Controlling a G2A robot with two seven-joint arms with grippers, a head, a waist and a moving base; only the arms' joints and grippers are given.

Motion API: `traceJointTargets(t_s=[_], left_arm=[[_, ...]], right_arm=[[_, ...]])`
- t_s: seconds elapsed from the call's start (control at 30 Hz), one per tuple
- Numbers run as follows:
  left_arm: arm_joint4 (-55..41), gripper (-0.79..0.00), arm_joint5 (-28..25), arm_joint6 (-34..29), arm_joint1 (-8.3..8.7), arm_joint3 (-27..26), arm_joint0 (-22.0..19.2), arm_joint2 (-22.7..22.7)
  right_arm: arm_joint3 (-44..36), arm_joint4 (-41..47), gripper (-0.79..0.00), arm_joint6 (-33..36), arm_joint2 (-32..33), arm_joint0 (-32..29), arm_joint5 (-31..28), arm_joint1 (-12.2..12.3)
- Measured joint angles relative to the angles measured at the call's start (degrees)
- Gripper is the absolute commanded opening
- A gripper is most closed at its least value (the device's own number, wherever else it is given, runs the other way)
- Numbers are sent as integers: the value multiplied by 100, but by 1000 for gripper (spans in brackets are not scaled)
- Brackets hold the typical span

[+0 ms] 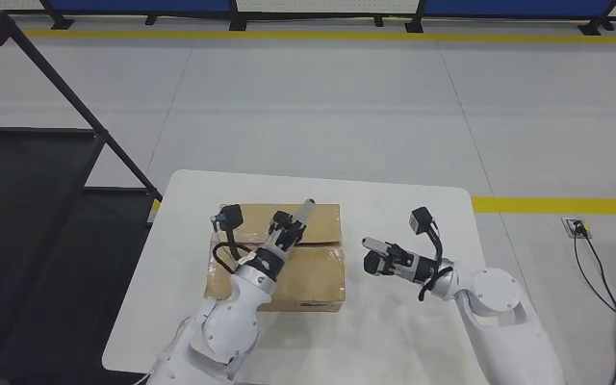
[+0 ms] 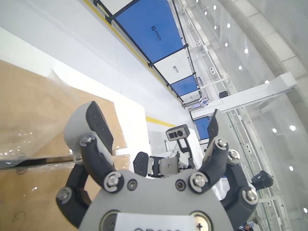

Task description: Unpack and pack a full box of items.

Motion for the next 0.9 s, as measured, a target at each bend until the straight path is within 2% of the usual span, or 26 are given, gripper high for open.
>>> traceJointTargets(t_s=[0.07, 0.2, 0.37, 0.5, 0.6, 0.77, 0.9], left_arm=[[-276, 0, -66, -28, 18, -215, 127, -286], [-974, 0, -222, -68, 82, -741, 528, -1202], [-1937, 0, -406, -189, 156, -977, 1061, -2550], [-2405, 0, -586, -282, 200, -731, 1478, -3558], [-2656, 0, -713, -467, 211, -549, 1735, -3948], [-2911, 0, -946, -725, 209, -382, 2087, -4171], [-3189, 0, -1069, -927, 203, -293, 2225, -4273]], right_arm=[[-167, -116, 0, -234, -51, -41, -126, -1], [-742, -584, 0, -858, -250, -157, -120, -11], [-1410, -1552, 0, -1392, -874, 16, 441, -64], [-1588, -2400, 0, -1747, -1680, 539, 1150, -184], [-1421, -2989, 0, -2157, -2317, 1059, 1724, -326], [-817, -4063, 0, -2897, -3342, 1963, 2638, -625], [-118, -4626, 0, -2748, -4061, 2730, 3248, -911]])
